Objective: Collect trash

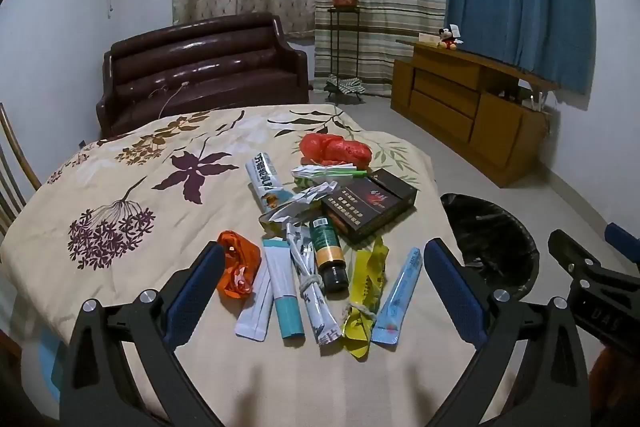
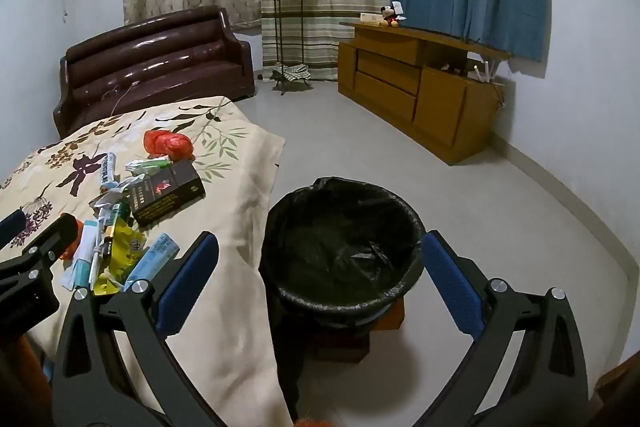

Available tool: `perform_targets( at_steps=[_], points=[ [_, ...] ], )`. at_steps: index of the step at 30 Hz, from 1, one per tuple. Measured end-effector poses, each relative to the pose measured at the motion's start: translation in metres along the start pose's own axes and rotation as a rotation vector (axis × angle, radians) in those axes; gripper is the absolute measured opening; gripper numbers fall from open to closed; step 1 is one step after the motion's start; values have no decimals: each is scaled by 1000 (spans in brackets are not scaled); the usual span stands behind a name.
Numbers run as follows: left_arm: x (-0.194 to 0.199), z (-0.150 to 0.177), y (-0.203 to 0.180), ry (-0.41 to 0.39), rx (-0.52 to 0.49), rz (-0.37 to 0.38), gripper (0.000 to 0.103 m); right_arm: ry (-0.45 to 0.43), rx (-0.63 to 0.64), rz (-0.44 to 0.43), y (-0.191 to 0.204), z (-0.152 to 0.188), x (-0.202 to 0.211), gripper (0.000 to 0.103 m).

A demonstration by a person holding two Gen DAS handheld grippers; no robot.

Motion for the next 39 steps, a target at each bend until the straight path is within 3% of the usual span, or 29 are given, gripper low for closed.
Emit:
perform_targets(
  at_steps=[39],
  points=[
    [5, 6, 4, -8, 0, -3, 97, -4, 3, 3, 4, 0, 2, 99]
  ],
)
Point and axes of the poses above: each gripper's, at about its wrist camera, not at the fingertips, and x roughly against the way its jaws point, y to its left, z to its underside, the point moved 3 cm from there along -x, roughly the way its jaws point, and after that the axes turned 10 degrees about y, right-handed, at the moved point
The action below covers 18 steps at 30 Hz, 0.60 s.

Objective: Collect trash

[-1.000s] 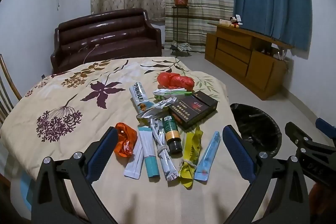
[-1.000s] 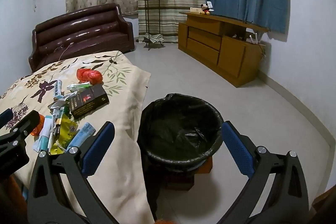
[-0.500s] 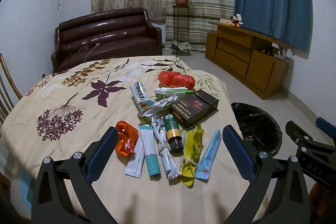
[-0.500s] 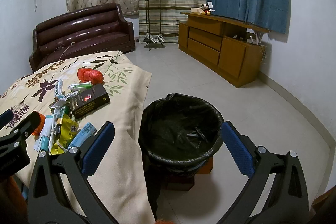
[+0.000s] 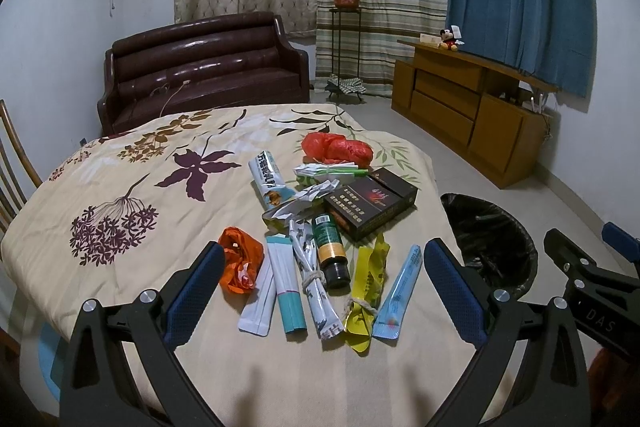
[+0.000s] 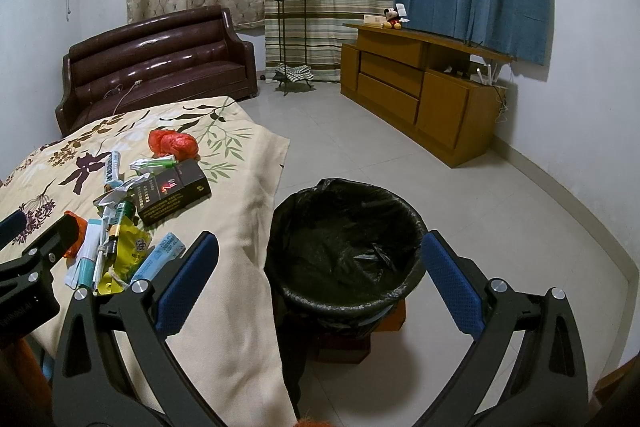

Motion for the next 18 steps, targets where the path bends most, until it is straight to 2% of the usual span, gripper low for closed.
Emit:
perform_targets(
  at_steps=[18],
  points=[
    [-1, 0, 0, 5, 0, 1, 97, 0, 2, 1, 2, 0, 0, 99]
  ],
)
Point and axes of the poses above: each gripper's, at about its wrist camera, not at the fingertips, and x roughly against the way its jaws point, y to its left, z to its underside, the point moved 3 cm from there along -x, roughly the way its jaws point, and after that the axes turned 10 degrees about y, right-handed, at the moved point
